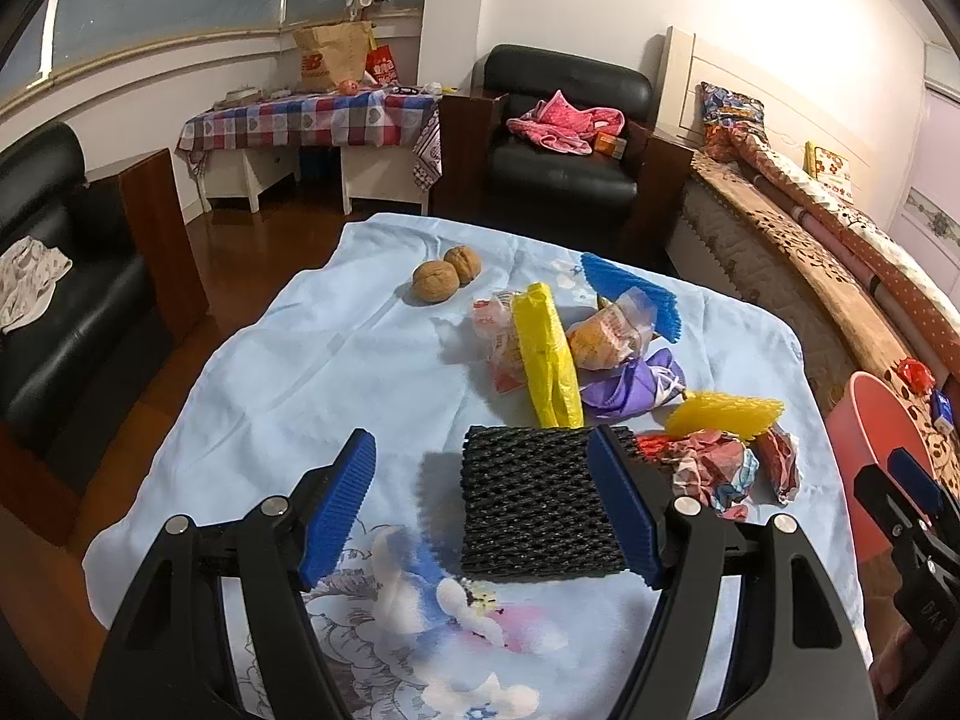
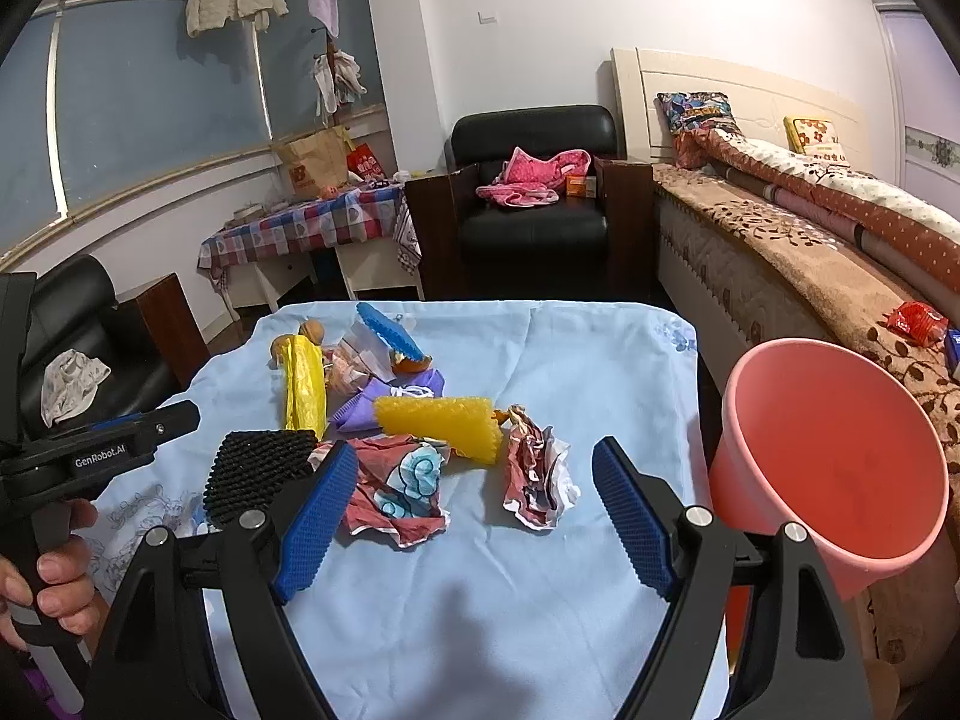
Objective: Collect trash
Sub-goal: 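Move both grippers toward the trash on the blue tablecloth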
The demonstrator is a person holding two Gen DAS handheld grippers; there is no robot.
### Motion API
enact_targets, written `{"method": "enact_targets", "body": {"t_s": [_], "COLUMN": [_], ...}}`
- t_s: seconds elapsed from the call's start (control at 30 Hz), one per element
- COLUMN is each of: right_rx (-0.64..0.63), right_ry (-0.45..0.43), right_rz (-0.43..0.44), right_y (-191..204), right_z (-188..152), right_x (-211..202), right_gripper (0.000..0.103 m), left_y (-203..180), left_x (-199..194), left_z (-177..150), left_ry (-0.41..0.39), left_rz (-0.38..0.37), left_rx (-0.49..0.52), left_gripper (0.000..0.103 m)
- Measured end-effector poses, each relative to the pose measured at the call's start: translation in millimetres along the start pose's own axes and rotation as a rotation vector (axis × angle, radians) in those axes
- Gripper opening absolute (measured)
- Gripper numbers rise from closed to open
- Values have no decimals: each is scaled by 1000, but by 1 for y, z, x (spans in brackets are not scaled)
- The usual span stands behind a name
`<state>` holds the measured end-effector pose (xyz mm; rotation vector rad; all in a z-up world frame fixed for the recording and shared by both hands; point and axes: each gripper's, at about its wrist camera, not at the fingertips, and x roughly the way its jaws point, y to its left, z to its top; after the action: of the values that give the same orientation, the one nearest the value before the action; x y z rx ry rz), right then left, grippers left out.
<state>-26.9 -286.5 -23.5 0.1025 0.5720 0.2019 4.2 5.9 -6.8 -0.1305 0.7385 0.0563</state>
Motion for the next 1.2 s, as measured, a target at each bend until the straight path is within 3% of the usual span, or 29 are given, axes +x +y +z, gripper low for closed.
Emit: {"method": "enact_targets", "body": {"t_s": [1.2], "right_rx": [55], "right_ry": [116], "right_rz": [17], "right_y": [-19], "right_z": [-6], "right_x": [35], "right_gripper": [64], "left_y": [-5], "left_x": [24], "left_z": [4], "left_ry": [49], "left_rz": [-97], "left_rx": [8], "left_gripper": [73]}}
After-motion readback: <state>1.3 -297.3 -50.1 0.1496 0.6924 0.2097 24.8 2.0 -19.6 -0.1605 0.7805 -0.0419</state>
